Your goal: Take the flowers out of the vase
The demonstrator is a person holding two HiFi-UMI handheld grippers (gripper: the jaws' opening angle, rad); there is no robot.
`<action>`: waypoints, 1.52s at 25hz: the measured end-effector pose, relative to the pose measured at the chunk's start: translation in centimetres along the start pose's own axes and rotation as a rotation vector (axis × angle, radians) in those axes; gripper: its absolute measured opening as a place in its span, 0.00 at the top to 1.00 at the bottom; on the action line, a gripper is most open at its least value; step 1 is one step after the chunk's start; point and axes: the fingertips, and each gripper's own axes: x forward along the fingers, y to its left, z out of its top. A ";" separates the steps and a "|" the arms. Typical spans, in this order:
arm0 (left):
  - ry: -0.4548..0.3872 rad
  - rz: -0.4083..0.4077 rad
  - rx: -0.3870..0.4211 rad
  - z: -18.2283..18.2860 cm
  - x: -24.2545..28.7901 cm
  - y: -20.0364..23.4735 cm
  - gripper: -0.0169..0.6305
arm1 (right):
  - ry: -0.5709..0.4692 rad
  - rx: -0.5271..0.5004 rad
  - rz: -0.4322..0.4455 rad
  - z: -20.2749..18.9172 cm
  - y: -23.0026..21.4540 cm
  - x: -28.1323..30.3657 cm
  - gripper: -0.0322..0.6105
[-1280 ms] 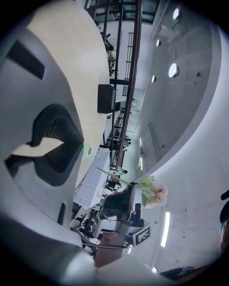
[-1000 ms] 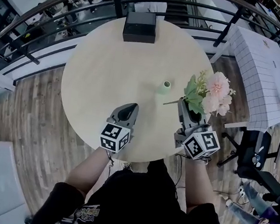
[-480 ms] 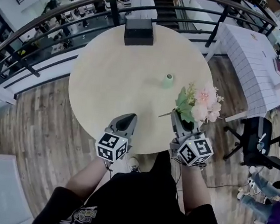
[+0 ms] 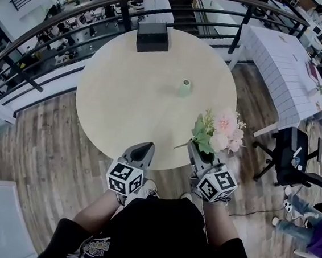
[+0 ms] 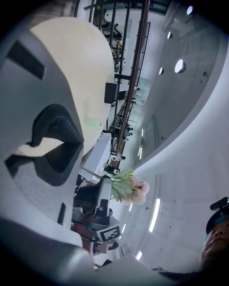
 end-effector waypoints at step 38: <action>-0.044 0.146 -0.044 -4.9 0.6 -20.4 0.96 | 0.116 -0.007 0.245 -2.5 -2.8 -18.6 0.83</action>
